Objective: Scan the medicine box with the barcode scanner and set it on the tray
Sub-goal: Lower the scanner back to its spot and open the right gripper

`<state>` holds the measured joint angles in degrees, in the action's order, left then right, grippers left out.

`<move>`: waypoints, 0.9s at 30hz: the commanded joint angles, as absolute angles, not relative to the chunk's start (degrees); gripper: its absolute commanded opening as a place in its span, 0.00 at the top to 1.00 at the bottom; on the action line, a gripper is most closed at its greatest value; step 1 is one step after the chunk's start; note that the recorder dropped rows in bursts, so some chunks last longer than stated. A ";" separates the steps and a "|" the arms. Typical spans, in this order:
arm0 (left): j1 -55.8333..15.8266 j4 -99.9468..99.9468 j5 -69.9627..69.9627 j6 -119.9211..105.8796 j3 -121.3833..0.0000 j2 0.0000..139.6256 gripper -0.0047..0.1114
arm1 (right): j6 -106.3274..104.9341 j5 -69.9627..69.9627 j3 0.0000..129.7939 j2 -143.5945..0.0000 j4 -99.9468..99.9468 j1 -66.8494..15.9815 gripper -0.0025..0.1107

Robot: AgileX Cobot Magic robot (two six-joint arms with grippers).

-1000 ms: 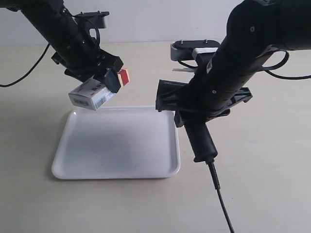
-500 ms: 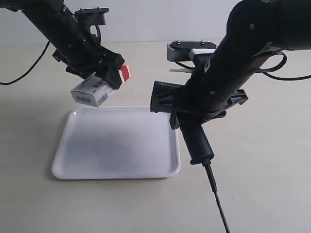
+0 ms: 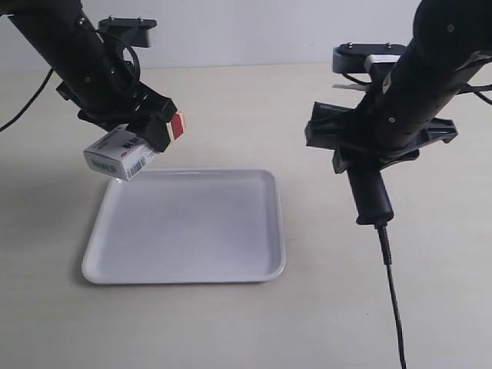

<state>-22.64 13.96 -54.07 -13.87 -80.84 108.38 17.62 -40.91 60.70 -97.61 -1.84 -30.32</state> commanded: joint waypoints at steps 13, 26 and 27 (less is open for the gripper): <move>-22.82 11.82 -52.98 -11.50 -78.64 103.66 0.96 | 10.03 -35.11 60.95 -106.65 -6.44 -20.47 0.98; -22.82 16.07 -53.61 -13.39 -78.64 103.66 0.96 | 9.42 -30.84 61.05 -112.19 -6.47 -20.47 0.98; -22.82 16.07 -53.72 -13.39 -78.64 103.66 0.96 | 9.42 -30.53 61.05 -112.45 -6.47 -20.47 0.98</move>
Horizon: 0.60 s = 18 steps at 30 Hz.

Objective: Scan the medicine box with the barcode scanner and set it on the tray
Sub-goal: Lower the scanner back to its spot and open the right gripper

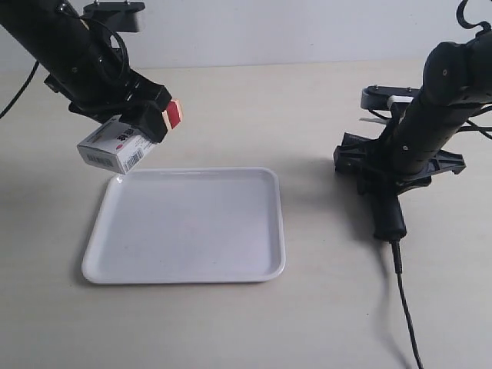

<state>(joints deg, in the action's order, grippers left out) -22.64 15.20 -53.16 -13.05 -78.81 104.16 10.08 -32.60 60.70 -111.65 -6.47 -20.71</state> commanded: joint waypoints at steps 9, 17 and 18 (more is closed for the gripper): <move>-22.93 16.07 -54.43 -13.39 -78.64 103.66 0.96 | 9.42 -29.80 61.05 -112.92 -7.12 -20.47 0.72; -22.93 16.07 -54.55 -13.69 -78.64 103.66 0.96 | 9.42 -30.18 61.05 -112.71 -9.69 -20.47 0.29; -22.93 16.07 -54.55 -13.69 -78.64 103.66 0.96 | 9.42 -30.18 61.05 -112.49 -9.85 -20.47 0.29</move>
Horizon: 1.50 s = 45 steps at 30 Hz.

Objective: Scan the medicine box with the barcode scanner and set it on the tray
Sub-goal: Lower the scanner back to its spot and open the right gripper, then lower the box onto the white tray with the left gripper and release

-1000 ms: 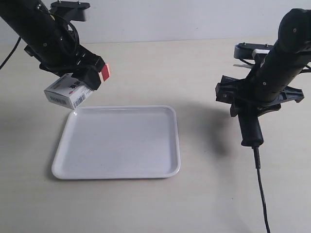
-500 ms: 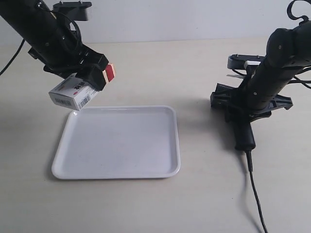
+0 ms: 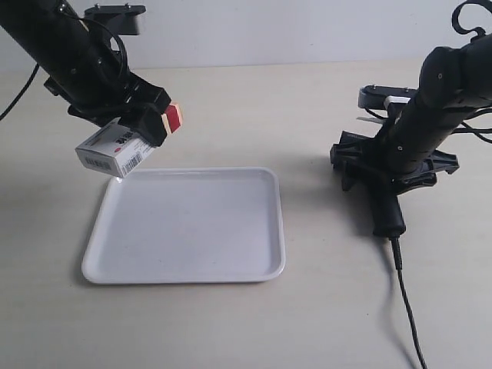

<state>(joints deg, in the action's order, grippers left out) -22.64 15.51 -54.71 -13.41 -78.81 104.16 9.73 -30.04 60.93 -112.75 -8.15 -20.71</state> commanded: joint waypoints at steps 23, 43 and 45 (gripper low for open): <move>-26.47 17.01 -53.79 -16.33 -78.64 107.90 0.96 | 9.13 -35.07 61.05 -95.41 -8.87 -20.47 0.33; -29.86 21.62 -48.22 -21.27 -78.64 119.30 0.96 | -7.59 -41.87 60.93 -87.98 -28.84 -20.67 0.34; -30.97 21.52 -48.22 -22.41 -78.64 119.30 0.96 | -7.59 -41.87 60.93 -87.98 -28.84 -20.67 0.34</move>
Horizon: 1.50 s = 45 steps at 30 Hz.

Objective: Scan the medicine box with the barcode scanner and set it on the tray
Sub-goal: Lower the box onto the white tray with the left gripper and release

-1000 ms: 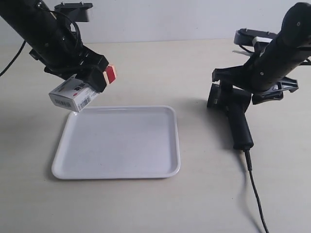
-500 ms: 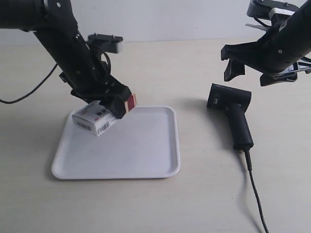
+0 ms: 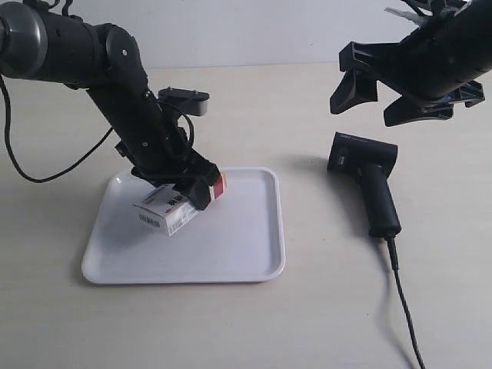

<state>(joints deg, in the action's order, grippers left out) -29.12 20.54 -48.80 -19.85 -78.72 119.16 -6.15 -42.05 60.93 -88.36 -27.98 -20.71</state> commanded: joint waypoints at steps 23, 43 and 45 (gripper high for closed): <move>-32.71 19.51 -50.11 -23.99 -78.64 120.70 0.34 | -7.59 -41.75 60.93 -87.98 -28.48 -20.67 0.34; -32.56 16.60 -57.14 -23.39 -82.44 113.29 0.28 | -7.96 -41.75 60.93 -87.98 -28.39 -20.67 0.34; -32.56 16.34 -58.74 -21.79 -83.52 111.57 0.33 | -7.96 -41.75 60.93 -87.98 -28.39 -20.67 0.34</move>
